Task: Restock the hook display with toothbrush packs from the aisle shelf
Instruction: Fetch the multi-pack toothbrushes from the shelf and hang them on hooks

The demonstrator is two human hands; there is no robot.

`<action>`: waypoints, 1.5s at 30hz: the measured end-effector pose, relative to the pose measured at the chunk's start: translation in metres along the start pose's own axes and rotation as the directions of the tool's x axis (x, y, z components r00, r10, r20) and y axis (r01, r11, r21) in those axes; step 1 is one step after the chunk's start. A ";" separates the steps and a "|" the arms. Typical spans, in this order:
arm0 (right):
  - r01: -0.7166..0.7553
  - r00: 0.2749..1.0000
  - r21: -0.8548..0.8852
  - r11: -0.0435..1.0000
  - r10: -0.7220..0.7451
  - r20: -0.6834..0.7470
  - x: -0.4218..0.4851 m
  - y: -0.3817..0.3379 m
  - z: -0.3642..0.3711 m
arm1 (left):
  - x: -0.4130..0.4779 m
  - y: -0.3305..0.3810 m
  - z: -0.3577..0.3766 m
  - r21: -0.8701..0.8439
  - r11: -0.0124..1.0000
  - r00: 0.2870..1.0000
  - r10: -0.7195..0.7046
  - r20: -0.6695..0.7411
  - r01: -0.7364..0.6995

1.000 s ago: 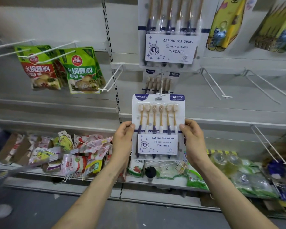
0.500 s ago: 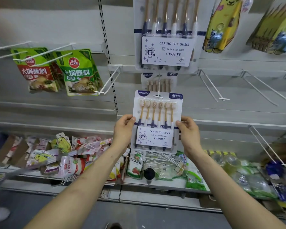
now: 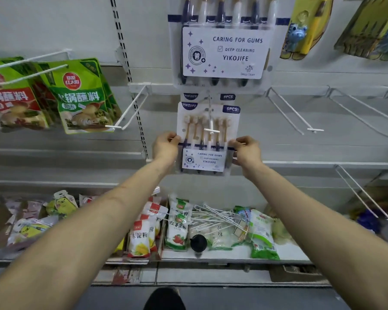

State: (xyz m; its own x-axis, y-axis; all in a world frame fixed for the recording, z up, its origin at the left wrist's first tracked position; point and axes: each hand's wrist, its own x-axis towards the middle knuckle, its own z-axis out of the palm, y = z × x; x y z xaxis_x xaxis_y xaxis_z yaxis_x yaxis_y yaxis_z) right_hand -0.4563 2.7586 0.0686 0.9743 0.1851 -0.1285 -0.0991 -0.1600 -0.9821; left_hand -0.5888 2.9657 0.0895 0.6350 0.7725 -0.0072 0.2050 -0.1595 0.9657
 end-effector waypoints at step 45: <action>-0.287 0.893 -0.872 0.396 -0.220 -0.394 -0.184 0.118 -0.444 | -0.361 0.060 0.408 0.248 0.187 0.304 0.398 0.865 -0.950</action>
State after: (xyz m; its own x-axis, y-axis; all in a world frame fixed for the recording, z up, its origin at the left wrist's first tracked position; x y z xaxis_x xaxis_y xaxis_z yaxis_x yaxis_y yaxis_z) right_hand -0.5577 2.2752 0.0375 0.9710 -0.1816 0.1553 -0.1428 -0.9621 -0.2322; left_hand -0.5015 2.4261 0.0441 0.9194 -0.3604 0.1575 -0.3804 -0.9165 0.1234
